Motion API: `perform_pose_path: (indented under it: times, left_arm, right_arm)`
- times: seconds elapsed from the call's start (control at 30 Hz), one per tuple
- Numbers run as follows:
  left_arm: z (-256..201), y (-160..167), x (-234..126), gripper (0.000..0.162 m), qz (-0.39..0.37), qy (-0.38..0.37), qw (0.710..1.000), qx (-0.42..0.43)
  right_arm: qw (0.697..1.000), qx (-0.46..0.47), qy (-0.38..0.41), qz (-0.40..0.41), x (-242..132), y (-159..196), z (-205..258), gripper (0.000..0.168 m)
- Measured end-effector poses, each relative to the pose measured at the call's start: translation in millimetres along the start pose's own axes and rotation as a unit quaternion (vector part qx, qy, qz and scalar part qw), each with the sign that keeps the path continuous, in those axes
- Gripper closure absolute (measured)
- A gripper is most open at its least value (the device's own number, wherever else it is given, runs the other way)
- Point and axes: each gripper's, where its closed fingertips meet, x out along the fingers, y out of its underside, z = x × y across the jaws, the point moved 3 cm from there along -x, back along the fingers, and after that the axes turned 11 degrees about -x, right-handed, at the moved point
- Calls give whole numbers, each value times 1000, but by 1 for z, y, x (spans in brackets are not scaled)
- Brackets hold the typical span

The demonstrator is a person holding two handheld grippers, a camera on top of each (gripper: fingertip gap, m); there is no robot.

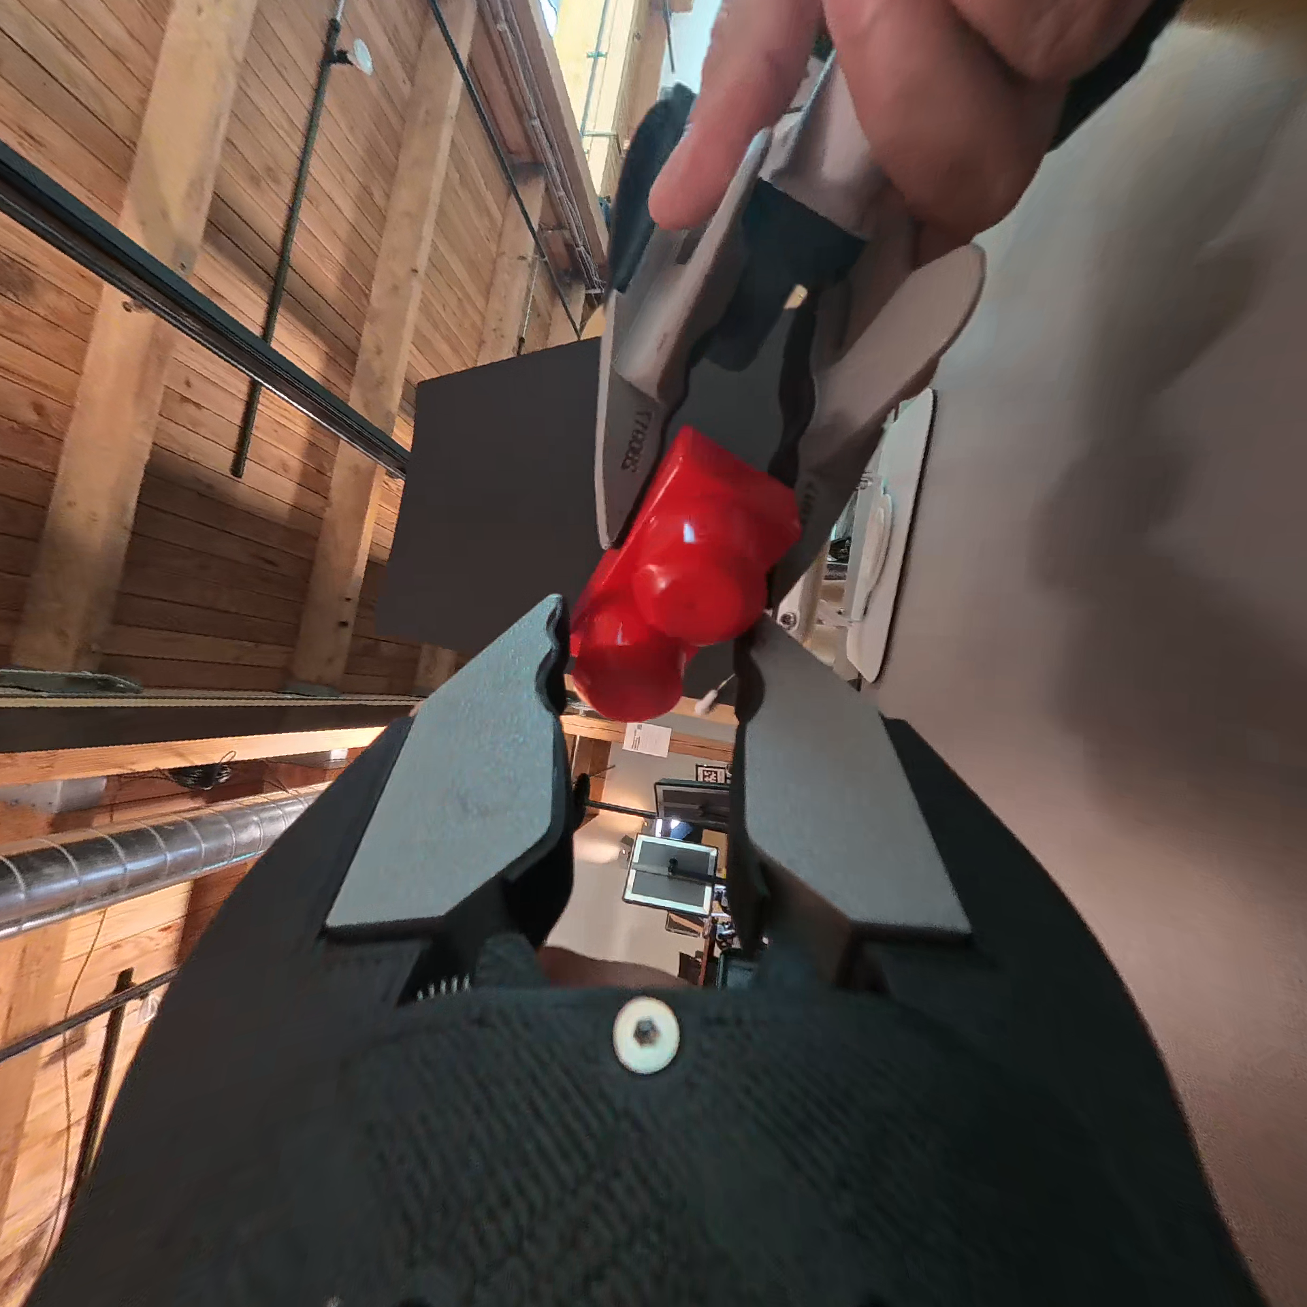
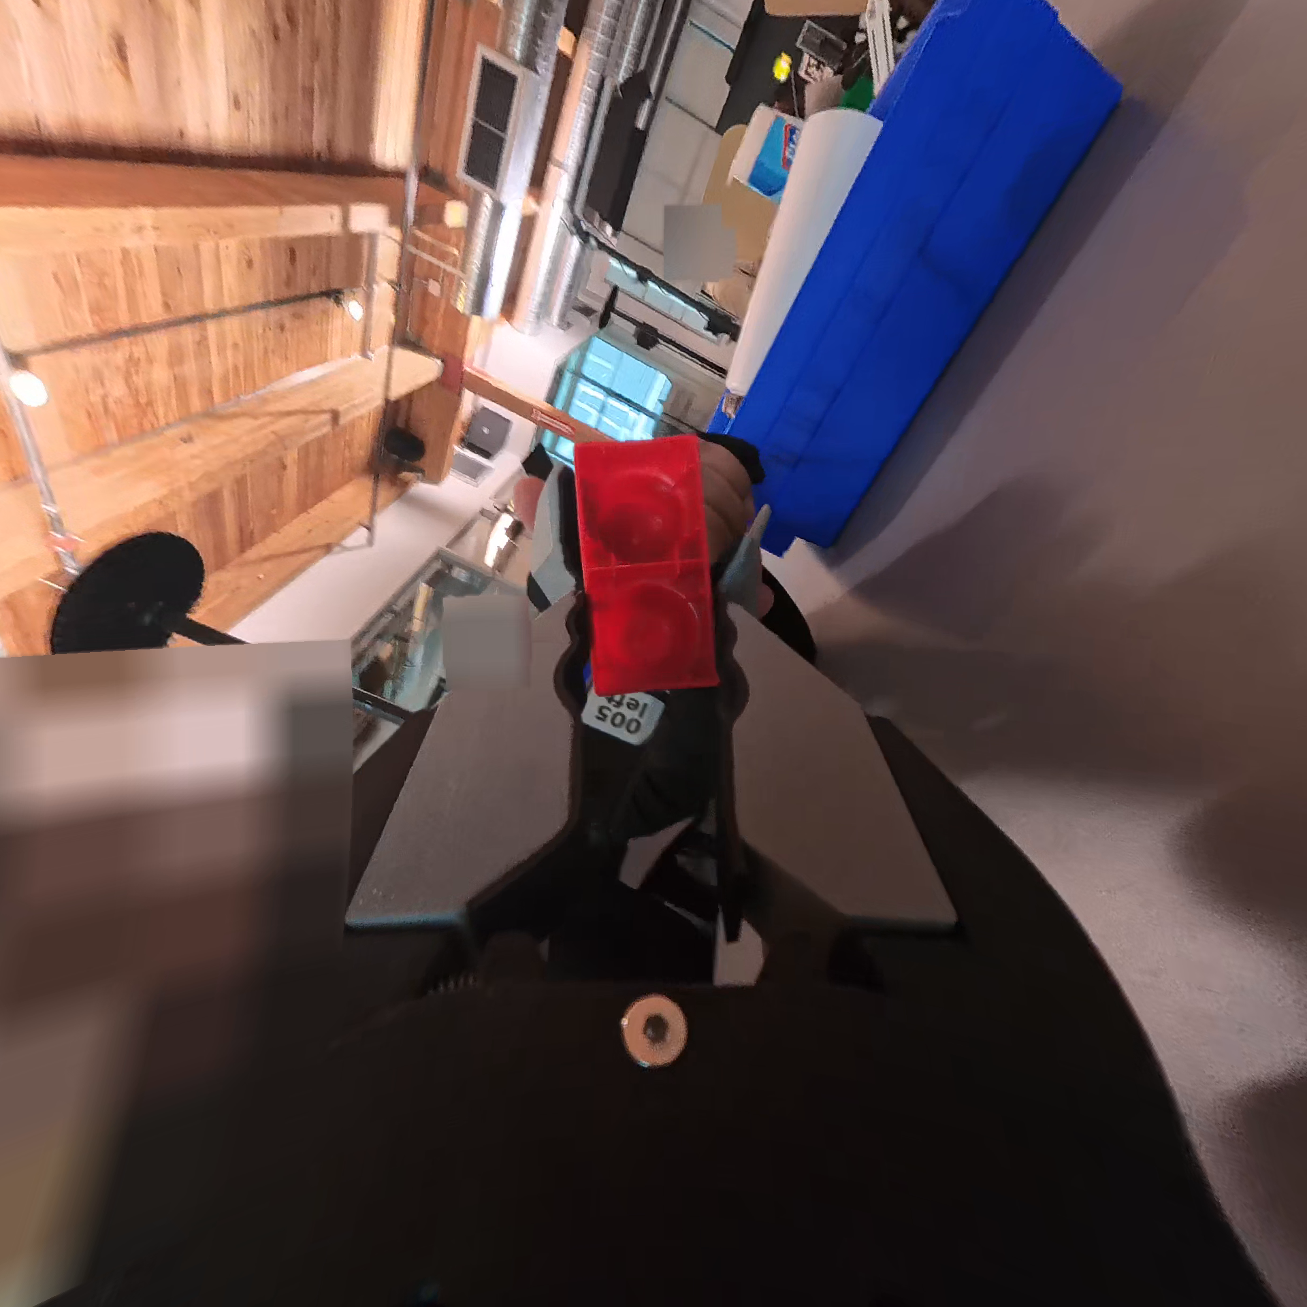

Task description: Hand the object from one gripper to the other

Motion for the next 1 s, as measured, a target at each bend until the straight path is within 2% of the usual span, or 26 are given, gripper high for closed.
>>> perform_pose_path:
  times: [0.03,0.1,0.17,0.27,0.4,0.47,0.57,0.63,0.77,0.9,1.0]
  left_arm:
    - [-2,1,0,118,2,7,1000,0]
    - [-8,3,1,124,15,33,999,-9]
    - [-18,5,2,125,31,83,994,-62]
    - [-20,5,2,126,30,116,983,-139]
    - [-30,5,3,126,40,181,951,-246]
    - [-30,12,4,127,54,190,940,-280]
    - [-30,25,5,127,92,198,922,-321]
    - [-29,29,7,128,110,197,912,-344]
    - [-32,44,8,128,160,188,909,-335]
    - [-37,38,10,128,170,192,909,-328]
    - [-40,33,12,128,172,194,911,-321]
  right_arm:
    - [1000,-21,11,12,1,2,0,137]
    - [996,-65,46,30,0,4,-2,134]
    - [988,-111,93,48,-4,4,-7,128]
    - [979,-159,118,52,-7,1,-5,123]
    - [962,-202,177,51,-17,-7,-10,115]
    - [947,-239,209,41,-26,-15,-9,108]
    - [920,-309,239,31,-29,-23,0,108]
    - [906,-340,248,52,-23,-18,1,108]
    - [864,-393,305,86,-12,-13,-10,104]
    - [861,-393,315,72,4,-13,-15,101]
    - [849,-393,344,84,6,-10,-25,115]
